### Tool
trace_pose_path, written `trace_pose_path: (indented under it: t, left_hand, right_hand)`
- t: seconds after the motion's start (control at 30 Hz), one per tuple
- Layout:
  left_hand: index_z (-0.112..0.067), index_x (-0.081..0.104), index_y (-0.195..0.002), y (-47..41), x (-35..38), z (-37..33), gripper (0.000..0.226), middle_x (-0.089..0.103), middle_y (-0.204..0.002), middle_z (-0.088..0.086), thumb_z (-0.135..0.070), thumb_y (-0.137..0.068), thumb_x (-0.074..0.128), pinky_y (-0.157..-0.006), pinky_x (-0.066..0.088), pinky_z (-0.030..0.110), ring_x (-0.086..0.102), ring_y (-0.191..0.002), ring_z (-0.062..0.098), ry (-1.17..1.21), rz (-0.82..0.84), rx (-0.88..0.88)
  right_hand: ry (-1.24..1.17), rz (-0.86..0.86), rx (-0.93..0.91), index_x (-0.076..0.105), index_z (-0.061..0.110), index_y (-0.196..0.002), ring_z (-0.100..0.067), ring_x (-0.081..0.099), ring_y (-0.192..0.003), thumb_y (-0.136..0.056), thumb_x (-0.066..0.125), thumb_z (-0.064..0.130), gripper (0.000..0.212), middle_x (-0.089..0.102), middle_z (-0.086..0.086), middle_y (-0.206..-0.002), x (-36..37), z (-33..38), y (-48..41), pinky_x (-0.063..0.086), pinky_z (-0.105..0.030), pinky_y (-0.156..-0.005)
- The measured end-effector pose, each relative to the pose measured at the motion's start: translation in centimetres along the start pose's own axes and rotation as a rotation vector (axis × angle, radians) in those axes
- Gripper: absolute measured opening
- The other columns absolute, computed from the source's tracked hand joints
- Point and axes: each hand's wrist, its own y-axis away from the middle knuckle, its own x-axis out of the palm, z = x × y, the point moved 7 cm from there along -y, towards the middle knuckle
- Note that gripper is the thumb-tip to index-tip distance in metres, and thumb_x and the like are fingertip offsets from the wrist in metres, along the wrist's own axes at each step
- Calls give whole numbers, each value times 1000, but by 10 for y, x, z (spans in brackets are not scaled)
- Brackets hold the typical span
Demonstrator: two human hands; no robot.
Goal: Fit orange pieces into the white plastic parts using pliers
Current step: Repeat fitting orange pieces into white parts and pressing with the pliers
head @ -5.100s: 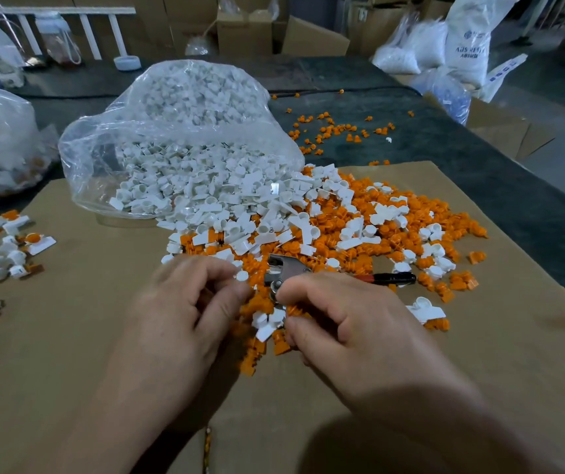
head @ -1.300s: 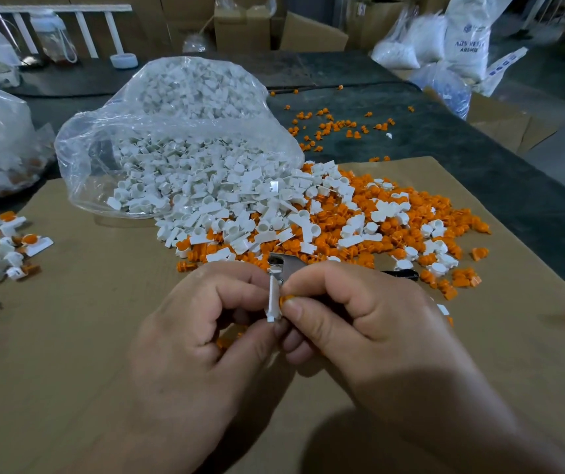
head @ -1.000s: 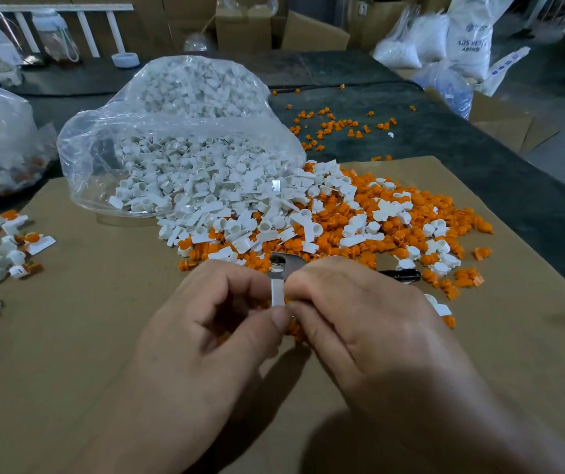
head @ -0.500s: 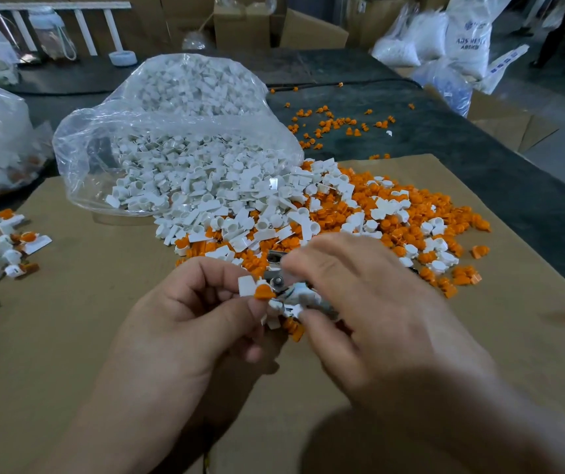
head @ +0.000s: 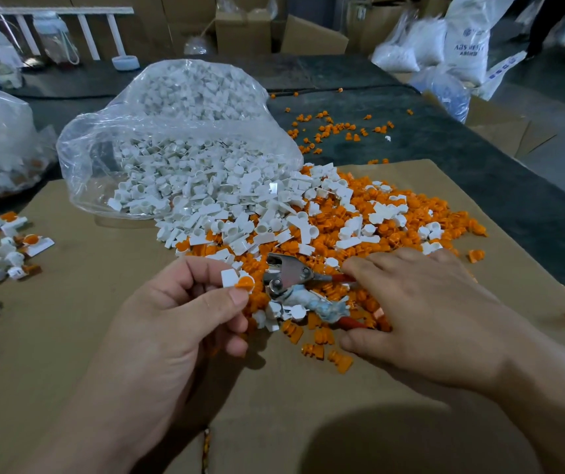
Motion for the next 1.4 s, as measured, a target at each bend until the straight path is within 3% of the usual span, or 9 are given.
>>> trace_pose_path:
  t: [0.2,0.37,0.43,0.67,0.83,0.93,1.03,1.2,1.4]
  left_hand:
    - [-18,71,-77,-1,-1,-1,29,62,-60,8,-30,-54,85,-42,49,23,59,-49,15,31,9,3]
    - [-17,72,-77,0,1,-8,44,62,-61,8,-34,-44,96,-44,48,23,60,-50,16,89,39,38]
    - [-17,72,-76,0,1,-10,38,62,-60,9,-29,-47,94,-43,48,23,59,-49,16,113,36,51]
    - [-17,72,-78,3,4,-19,30,60,-60,9,-20,-53,89,-43,47,23,57,-48,16,178,25,122]
    - [-16,72,-78,4,7,-20,32,58,-59,11,-14,-52,91,-43,47,23,55,-47,16,170,17,146]
    - [-17,72,-79,6,8,-23,38,60,-61,9,-26,-50,94,-44,48,23,57,-49,15,113,38,182]
    - [-22,73,-77,7,4,-27,24,63,-61,4,-13,-59,85,-44,50,21,60,-51,12,-11,4,247]
    - [-26,74,-81,9,5,-30,18,65,-60,4,-34,-65,77,-48,49,18,59,-52,11,-99,6,303]
    - [-24,74,-81,9,7,-30,13,65,-61,5,-30,-69,75,-47,50,20,60,-53,13,-98,46,326]
  right_hand:
    - [-23,-131,57,42,36,-123,-13,40,-90,-75,29,55,54,51,11,-100,-8,5,-7,33,-37,-90]
    - [-215,-232,52,43,40,-105,-6,42,-83,-77,32,55,33,47,18,-89,-26,2,-2,35,-19,-70]
    - [-262,-247,25,43,44,-104,-4,44,-84,-78,37,57,30,47,21,-89,-29,5,3,34,-16,-68]
    - [-299,-193,-77,47,42,-107,-5,46,-89,-78,39,53,32,51,21,-91,-29,17,7,35,-27,-83]
    - [-273,-144,-104,45,43,-106,-5,46,-89,-79,44,51,29,52,19,-90,-28,21,6,33,-30,-84]
    - [-274,-143,-105,46,43,-110,-5,47,-91,-80,44,52,32,53,20,-92,-28,22,7,35,-32,-88]
    - [-277,-147,-111,47,42,-114,-5,49,-94,-79,41,54,37,55,21,-96,-28,22,7,36,-33,-90]
    - [-264,-136,-114,46,41,-122,-2,47,-102,-79,38,57,47,55,23,-106,-28,22,8,35,-32,-92]
    - [-248,-140,-114,51,39,-117,-6,52,-96,-79,41,54,42,58,21,-98,-28,23,9,39,-36,-89]
